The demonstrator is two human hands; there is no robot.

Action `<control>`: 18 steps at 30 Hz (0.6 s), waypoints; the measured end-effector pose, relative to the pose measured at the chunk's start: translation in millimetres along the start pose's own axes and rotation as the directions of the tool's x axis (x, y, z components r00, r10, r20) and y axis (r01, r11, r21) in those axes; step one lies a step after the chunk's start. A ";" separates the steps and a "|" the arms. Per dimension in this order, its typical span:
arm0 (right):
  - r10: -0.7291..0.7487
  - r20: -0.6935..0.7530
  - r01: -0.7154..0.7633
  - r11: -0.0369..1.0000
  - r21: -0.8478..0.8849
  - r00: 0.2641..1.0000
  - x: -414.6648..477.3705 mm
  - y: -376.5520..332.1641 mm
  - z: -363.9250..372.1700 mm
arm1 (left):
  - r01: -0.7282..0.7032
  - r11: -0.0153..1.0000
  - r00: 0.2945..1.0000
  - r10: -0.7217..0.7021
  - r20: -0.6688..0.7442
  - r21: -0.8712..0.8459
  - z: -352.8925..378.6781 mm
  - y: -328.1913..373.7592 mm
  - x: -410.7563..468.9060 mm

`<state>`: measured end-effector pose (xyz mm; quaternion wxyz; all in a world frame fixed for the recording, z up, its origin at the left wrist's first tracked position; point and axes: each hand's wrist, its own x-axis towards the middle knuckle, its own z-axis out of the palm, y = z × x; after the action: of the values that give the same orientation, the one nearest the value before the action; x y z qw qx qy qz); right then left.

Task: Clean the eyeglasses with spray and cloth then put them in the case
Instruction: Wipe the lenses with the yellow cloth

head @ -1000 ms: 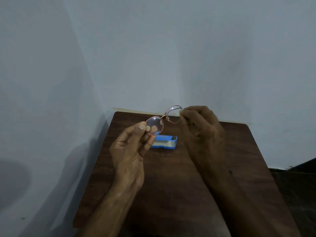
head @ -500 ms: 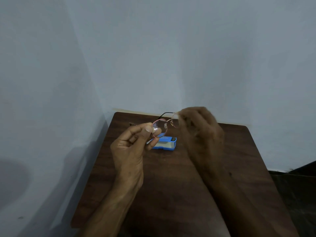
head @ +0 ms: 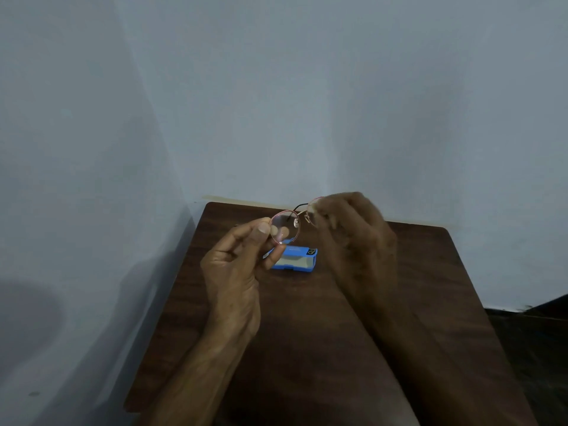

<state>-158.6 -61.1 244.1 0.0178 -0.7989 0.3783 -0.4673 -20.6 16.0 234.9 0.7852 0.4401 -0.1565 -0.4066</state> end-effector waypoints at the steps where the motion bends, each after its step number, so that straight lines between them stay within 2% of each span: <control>1: -0.028 0.046 0.028 1.000 0.010 0.999 -5.2 -2.2 0.7 | 0.009 1.000 1.000 -0.009 -0.012 -0.005 0.4 -1.2 1.2; 3: -0.034 0.085 0.033 0.999 0.005 0.996 -12.0 0.3 0.0 | 0.021 1.000 1.000 -0.022 -0.017 -0.019 2.8 -2.4 1.8; 8: 0.043 -0.039 -0.044 0.999 -0.021 0.998 6.5 19.6 -3.1 | 0.041 0.998 0.999 -0.042 -0.011 -0.047 13.1 -5.9 0.9; 12: -0.022 0.029 0.023 0.999 -0.047 0.999 3.2 22.0 -0.7 | 0.039 0.998 0.999 -0.040 -0.033 -0.044 23.5 -10.9 3.2; 16: 0.061 -0.041 -0.063 0.996 -0.064 0.997 16.6 46.0 -7.4 | 0.044 0.998 0.998 -0.045 -0.040 -0.034 33.7 -17.7 3.7; 18: 0.056 -0.053 -0.060 0.995 -0.082 0.997 25.9 53.2 -7.4 | 0.038 0.999 0.998 -0.039 -0.046 -0.021 38.2 -19.8 4.2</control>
<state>-188.3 -112.7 247.0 -0.0116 -0.7754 0.4210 -0.4705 -51.0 -14.4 239.7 0.7849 0.4447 -0.1257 -0.4129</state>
